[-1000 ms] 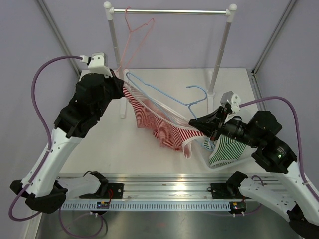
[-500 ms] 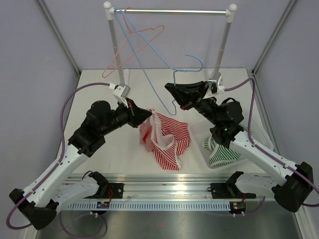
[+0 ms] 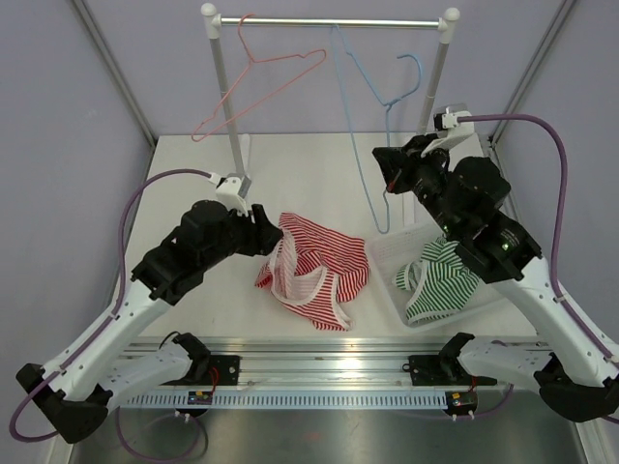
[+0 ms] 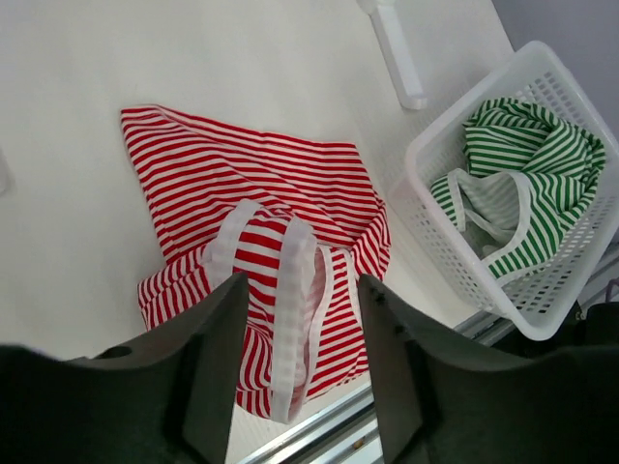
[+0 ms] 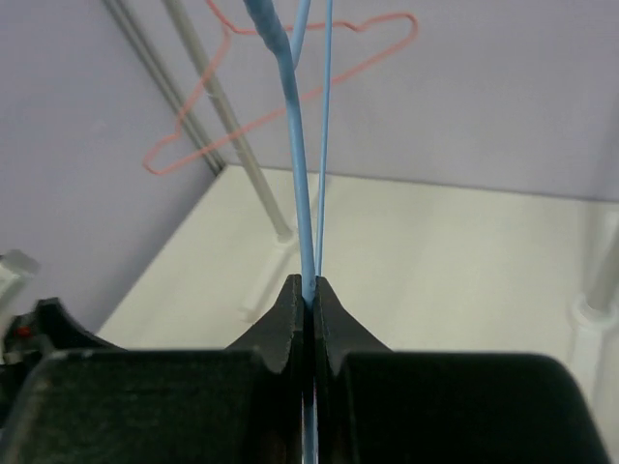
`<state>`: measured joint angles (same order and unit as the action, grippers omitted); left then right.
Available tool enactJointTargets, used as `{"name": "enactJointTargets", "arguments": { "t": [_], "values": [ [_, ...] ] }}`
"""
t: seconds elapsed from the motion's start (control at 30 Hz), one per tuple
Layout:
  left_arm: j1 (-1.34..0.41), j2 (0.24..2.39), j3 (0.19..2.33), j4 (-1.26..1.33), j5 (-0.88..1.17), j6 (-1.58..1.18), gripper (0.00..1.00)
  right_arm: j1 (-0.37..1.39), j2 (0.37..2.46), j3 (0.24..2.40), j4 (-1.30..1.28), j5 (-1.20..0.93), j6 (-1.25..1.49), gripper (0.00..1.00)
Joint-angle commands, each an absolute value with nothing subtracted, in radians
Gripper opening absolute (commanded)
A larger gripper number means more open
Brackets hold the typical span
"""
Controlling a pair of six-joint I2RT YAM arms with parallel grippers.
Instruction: Remove the tank top from the hanger
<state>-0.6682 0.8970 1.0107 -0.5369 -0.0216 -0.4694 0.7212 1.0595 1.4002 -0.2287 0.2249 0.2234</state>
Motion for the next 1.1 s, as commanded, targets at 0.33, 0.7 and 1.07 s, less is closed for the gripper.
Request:
{"name": "enactJointTargets", "arguments": {
  "t": [0.33,0.7,1.07],
  "values": [
    [-0.681,0.807,1.146,-0.808,-0.242,-0.376,0.99,0.491,1.486,2.029,-0.821,0.270,0.152,0.00],
    [-0.686,0.742,1.081,-0.845,-0.317,-0.340,0.99,0.273,2.020,2.740,-1.028,0.057,0.110,0.00],
    [-0.707,0.810,1.072,-0.856,-0.430,-0.471,0.99,0.256,2.002,2.581,-0.954,0.026,0.109,0.06]
  ]
}}
